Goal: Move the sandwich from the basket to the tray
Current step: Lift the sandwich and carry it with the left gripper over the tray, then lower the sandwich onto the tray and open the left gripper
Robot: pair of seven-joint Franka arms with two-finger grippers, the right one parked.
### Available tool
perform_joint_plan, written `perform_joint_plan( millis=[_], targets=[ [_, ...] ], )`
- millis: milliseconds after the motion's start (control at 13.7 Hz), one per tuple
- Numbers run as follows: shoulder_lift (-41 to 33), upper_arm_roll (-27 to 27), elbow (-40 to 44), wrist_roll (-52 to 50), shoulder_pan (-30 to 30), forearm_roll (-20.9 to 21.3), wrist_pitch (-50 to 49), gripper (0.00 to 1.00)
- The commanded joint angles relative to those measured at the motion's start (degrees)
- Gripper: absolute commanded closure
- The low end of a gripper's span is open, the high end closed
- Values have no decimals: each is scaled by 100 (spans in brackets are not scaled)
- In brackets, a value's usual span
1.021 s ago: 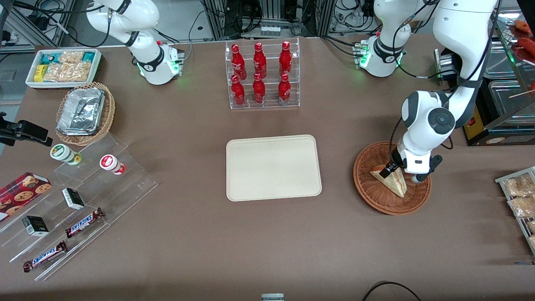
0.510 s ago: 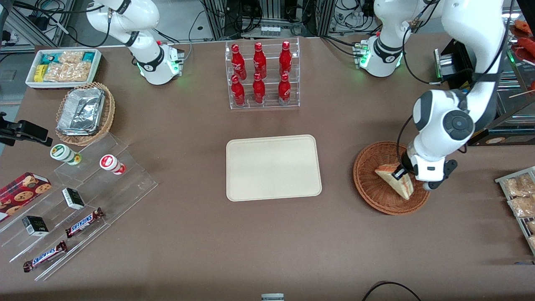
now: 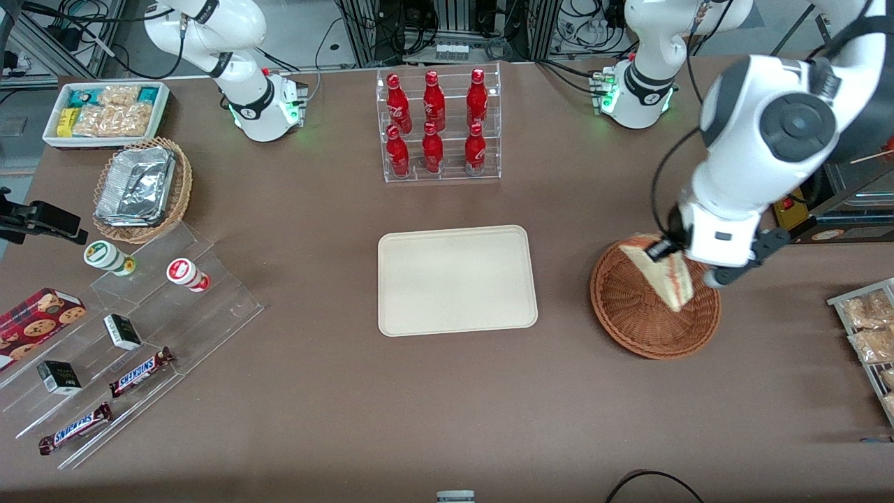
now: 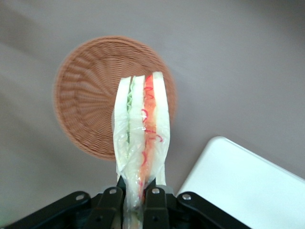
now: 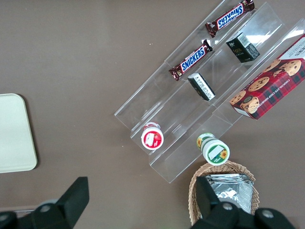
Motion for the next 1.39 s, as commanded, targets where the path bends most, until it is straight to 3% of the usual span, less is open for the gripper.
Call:
perform_joint_plan(
  millis=[0,219,510,1021,1312],
  targets=[
    [281,-722,404,-37,-35,98,-117,100],
    [597,-1207,641,209,-333,98,-90,100],
    [1370,-1208,721,192,-1106,124,576,100],
    [2979,-1181,1256,-449,-1890,1274,1368,100],
    [3401,-1164,1292,-573,-2040,1408,1737,100]
  ],
)
